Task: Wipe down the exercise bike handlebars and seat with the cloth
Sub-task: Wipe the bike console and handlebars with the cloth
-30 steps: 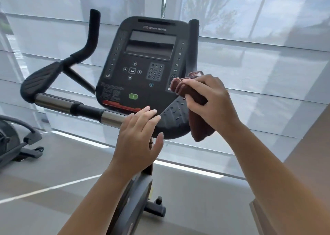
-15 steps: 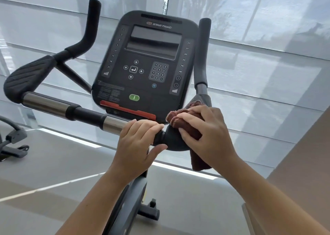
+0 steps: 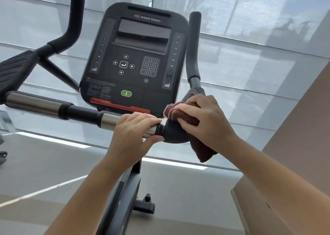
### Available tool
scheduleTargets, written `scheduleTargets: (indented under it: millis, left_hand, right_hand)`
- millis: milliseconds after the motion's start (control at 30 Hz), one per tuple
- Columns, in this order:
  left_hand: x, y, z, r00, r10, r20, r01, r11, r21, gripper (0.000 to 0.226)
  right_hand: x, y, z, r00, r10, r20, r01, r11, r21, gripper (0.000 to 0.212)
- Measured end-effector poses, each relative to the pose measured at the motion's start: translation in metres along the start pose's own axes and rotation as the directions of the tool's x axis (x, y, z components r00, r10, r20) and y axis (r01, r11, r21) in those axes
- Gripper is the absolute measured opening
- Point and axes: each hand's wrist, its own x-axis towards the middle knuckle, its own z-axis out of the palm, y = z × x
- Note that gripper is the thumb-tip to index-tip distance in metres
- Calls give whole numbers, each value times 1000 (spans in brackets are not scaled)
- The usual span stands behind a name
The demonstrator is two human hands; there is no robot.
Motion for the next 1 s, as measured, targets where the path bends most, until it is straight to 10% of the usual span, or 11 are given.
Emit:
scheduleTargets:
  millis: [167,433,600,767,1000]
  left_hand:
    - [-1,3,-2,999,-35,5,35,999,-26,43]
    - [-2,1,1,1000,-23,-14,23,999,-43,39]
    - [-2,1,3,999,-39,-25,38,998,-58,39]
    - [-3,5,3,997,-61,-36,59,997,-51,36]
    - [-3,8,1,995,-104,-6,104,993,-53,36]
  right_hand:
    - [31,10,1,974,225,0,-224,973,-47,27]
    - [-14,-30,10,989,89,-115,-99,991,-90,29]
    - [32,5,4,933,353,-76,-359,929,-88,28]
    - [-23,-47,21,952,185,-245,-201,979,-42,27]
    - [33,14,2,935,347,-76,-353,930,-100,26]
